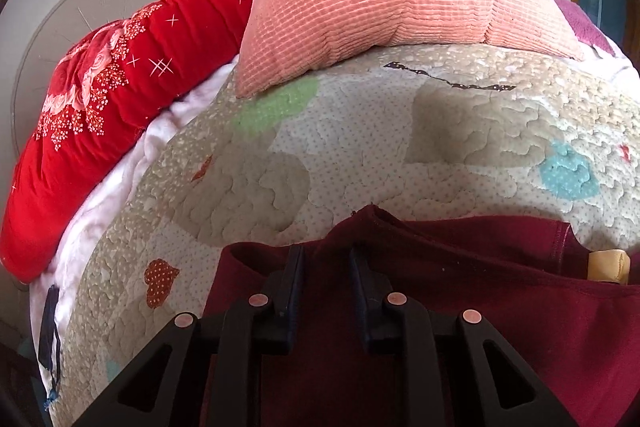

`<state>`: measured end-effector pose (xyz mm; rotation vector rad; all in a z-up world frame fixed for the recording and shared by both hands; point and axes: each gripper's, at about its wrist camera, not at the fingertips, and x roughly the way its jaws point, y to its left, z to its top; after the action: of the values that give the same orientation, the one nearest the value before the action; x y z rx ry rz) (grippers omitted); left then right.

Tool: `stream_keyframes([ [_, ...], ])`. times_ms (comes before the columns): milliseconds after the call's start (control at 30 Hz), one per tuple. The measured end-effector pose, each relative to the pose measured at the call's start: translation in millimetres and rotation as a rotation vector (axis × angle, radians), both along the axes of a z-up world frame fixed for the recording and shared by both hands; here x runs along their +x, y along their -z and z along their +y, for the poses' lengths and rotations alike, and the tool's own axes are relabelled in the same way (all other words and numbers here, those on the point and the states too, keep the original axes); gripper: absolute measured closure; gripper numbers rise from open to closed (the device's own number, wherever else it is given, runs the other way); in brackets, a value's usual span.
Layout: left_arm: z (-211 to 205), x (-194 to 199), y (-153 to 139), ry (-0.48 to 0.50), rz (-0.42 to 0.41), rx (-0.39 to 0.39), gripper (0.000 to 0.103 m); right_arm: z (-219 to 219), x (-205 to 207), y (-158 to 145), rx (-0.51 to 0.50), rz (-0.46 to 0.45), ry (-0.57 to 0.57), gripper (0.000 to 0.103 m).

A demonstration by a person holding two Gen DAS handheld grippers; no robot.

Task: Fold small clothes

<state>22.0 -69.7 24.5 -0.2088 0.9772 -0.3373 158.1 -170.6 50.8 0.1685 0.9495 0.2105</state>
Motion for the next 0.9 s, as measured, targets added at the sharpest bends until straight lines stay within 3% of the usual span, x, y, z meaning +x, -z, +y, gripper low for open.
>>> stream_keyframes([
  [167, -0.3, -0.6, -0.4, 0.005, -0.006, 0.006, 0.027, -27.1, -42.5, -21.9, 0.062, -0.035, 0.015, 0.082],
  [333, -2.7, -2.1, 0.1, 0.004, -0.012, 0.014, 0.027, -78.0, -116.7, -34.9, 0.012, -0.099, 0.078, 0.079],
  [500, -4.6, -5.5, 0.4, 0.0, -0.02, 0.021, 0.027, -161.9, -188.9, -35.8, -0.119, -0.114, 0.303, 0.078],
  [667, -9.1, -8.2, 0.3, 0.0, -0.034, 0.049, 0.026, -233.2, -230.0, -22.0, -0.107, -0.087, 0.505, 0.078],
  [733, -9.4, -8.4, 0.2, 0.0, -0.038, 0.056, 0.026, -241.5, -236.5, -17.1, -0.055, -0.08, 0.505, 0.078],
  [833, -9.0, -8.2, 0.1, -0.001, -0.038, 0.054, 0.026, -226.8, -240.7, -31.7, -0.095, -0.089, 0.484, 0.078],
  [900, -8.8, -8.3, -0.2, -0.002, -0.038, 0.054, 0.026, -215.5, -245.5, -42.4, -0.054, -0.129, 0.441, 0.074],
])
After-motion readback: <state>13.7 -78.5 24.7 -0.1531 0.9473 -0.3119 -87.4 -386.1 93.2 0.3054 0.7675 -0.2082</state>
